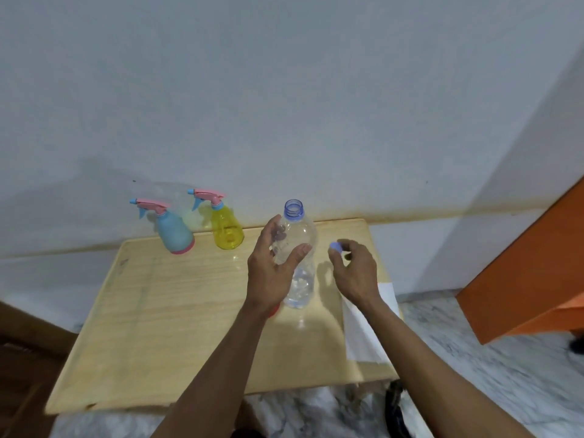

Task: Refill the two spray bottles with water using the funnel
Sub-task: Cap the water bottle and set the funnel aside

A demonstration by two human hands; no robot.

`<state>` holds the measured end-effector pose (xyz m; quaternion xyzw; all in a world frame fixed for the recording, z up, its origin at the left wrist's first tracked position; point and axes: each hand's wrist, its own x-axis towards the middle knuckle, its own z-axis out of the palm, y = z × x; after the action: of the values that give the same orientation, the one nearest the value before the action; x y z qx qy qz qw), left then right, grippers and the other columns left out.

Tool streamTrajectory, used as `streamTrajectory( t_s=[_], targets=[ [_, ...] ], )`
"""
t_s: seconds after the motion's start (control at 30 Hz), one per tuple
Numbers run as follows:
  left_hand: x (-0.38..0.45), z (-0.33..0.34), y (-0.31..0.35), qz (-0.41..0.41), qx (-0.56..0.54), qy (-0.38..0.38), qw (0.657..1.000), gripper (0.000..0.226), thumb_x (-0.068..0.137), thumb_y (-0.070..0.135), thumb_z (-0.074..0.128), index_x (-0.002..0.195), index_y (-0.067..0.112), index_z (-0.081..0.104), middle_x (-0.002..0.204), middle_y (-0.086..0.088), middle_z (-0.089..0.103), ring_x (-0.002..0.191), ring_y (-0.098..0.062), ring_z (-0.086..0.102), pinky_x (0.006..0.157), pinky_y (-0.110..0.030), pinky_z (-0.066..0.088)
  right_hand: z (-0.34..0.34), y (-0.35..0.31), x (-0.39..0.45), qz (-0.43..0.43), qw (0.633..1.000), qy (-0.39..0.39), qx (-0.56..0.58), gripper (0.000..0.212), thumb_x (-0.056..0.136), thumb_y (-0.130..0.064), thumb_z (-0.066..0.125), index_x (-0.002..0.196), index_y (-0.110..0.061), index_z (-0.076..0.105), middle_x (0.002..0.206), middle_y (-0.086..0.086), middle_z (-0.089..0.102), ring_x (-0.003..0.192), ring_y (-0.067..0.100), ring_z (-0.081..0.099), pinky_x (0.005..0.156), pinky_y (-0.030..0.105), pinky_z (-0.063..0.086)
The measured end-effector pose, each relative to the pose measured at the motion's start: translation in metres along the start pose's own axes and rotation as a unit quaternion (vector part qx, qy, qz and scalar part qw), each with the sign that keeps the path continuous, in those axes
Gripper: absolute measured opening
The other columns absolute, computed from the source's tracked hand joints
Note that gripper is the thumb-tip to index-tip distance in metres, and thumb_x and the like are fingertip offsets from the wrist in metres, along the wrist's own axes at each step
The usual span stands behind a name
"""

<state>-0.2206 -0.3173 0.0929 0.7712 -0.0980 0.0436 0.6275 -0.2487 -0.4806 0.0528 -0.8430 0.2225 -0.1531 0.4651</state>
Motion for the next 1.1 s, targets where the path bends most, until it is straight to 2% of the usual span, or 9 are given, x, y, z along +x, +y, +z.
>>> streamTrajectory(
  t_s=[0.07, 0.13, 0.23, 0.37, 0.5, 0.67, 0.87, 1.0, 1.1],
  targets=[
    [0.000, 0.000, 0.000, -0.003, 0.000, -0.004, 1.000, 0.072, 0.081, 0.033, 0.080, 0.145, 0.026, 0.046, 0.125, 0.008, 0.062, 0.118, -0.003, 0.057, 0.104, -0.039, 0.049, -0.027, -0.043, 0.010, -0.051, 0.996, 0.003, 0.069, 0.030, 0.099, -0.031, 0.062, 0.124, -0.016, 0.065, 0.118, -0.005, 0.068, 0.096, 0.003, 0.063, 0.076, 0.009, 0.043],
    [0.000, -0.002, 0.001, -0.004, 0.001, -0.007, 1.000, 0.072, 0.081, 0.033, 0.080, 0.145, 0.027, 0.046, 0.125, 0.009, 0.062, 0.119, -0.001, 0.057, 0.105, -0.038, 0.049, -0.048, -0.084, 0.016, -0.117, 0.989, -0.031, 0.082, 0.031, 0.100, -0.031, 0.062, 0.128, -0.019, 0.064, 0.117, -0.010, 0.067, 0.095, -0.003, 0.062, 0.074, 0.002, 0.042],
    [0.001, -0.003, 0.001, -0.011, -0.006, -0.013, 1.000, 0.074, 0.081, 0.034, 0.080, 0.145, 0.027, 0.045, 0.127, 0.010, 0.062, 0.119, 0.002, 0.057, 0.106, -0.039, 0.048, -0.065, -0.124, 0.019, -0.217, 0.969, -0.117, 0.005, 0.035, 0.101, -0.028, 0.061, 0.134, -0.019, 0.062, 0.124, -0.007, 0.065, 0.100, 0.003, 0.062, 0.086, 0.012, 0.048],
    [0.004, -0.003, 0.000, -0.016, -0.006, -0.013, 1.000, 0.073, 0.080, 0.034, 0.081, 0.144, 0.031, 0.046, 0.125, 0.014, 0.061, 0.117, 0.005, 0.056, 0.105, -0.037, 0.049, -0.065, -0.146, 0.025, -0.289, 0.926, -0.198, -0.143, 0.036, 0.102, -0.021, 0.057, 0.138, -0.014, 0.059, 0.130, 0.001, 0.062, 0.103, 0.010, 0.058, 0.089, 0.019, 0.040],
    [0.007, -0.005, -0.003, -0.021, -0.009, -0.016, 1.000, 0.074, 0.079, 0.037, 0.081, 0.144, 0.031, 0.046, 0.124, 0.019, 0.060, 0.116, 0.008, 0.056, 0.105, -0.038, 0.048, -0.061, -0.155, 0.032, -0.309, 0.897, -0.222, -0.224, 0.036, 0.103, -0.020, 0.055, 0.138, -0.014, 0.058, 0.132, 0.006, 0.059, 0.115, 0.022, 0.057, 0.098, 0.029, 0.042],
    [0.005, -0.005, -0.003, -0.023, -0.010, -0.027, 0.999, 0.074, 0.079, 0.037, 0.081, 0.144, 0.034, 0.044, 0.122, 0.022, 0.059, 0.118, 0.010, 0.054, 0.107, -0.037, 0.047, -0.057, -0.158, 0.035, -0.301, 0.886, -0.232, -0.267, 0.037, 0.104, -0.022, 0.054, 0.140, -0.014, 0.056, 0.137, 0.007, 0.056, 0.122, 0.025, 0.054, 0.102, 0.034, 0.042],
    [0.006, -0.006, -0.005, -0.023, -0.009, -0.025, 0.999, 0.074, 0.079, 0.037, 0.082, 0.143, 0.034, 0.045, 0.124, 0.020, 0.060, 0.118, 0.008, 0.054, 0.106, -0.038, 0.048, -0.055, -0.157, 0.035, -0.282, 0.895, -0.228, -0.261, 0.036, 0.100, -0.031, 0.059, 0.130, -0.013, 0.059, 0.117, 0.005, 0.058, 0.107, 0.023, 0.056, 0.089, 0.029, 0.042],
    [0.006, -0.005, -0.006, -0.017, -0.009, -0.023, 1.000, 0.073, 0.080, 0.037, 0.081, 0.144, 0.032, 0.045, 0.126, 0.014, 0.061, 0.119, 0.007, 0.055, 0.106, -0.038, 0.048, -0.057, -0.159, 0.034, -0.280, 0.891, -0.242, -0.261, 0.046, 0.102, -0.032, 0.054, 0.146, -0.021, 0.049, 0.112, -0.001, 0.049, 0.101, 0.015, 0.048, 0.095, 0.031, 0.042],
    [0.006, -0.005, -0.006, -0.022, -0.010, -0.024, 0.999, 0.075, 0.078, 0.038, 0.082, 0.143, 0.033, 0.045, 0.126, 0.015, 0.061, 0.118, 0.010, 0.054, 0.106, -0.035, 0.047, -0.053, -0.159, 0.034, -0.275, 0.891, -0.225, -0.283, 0.034, 0.101, -0.038, 0.056, 0.125, -0.014, 0.061, 0.108, 0.001, 0.053, 0.097, 0.019, 0.052, 0.084, 0.029, 0.041]
  ],
)
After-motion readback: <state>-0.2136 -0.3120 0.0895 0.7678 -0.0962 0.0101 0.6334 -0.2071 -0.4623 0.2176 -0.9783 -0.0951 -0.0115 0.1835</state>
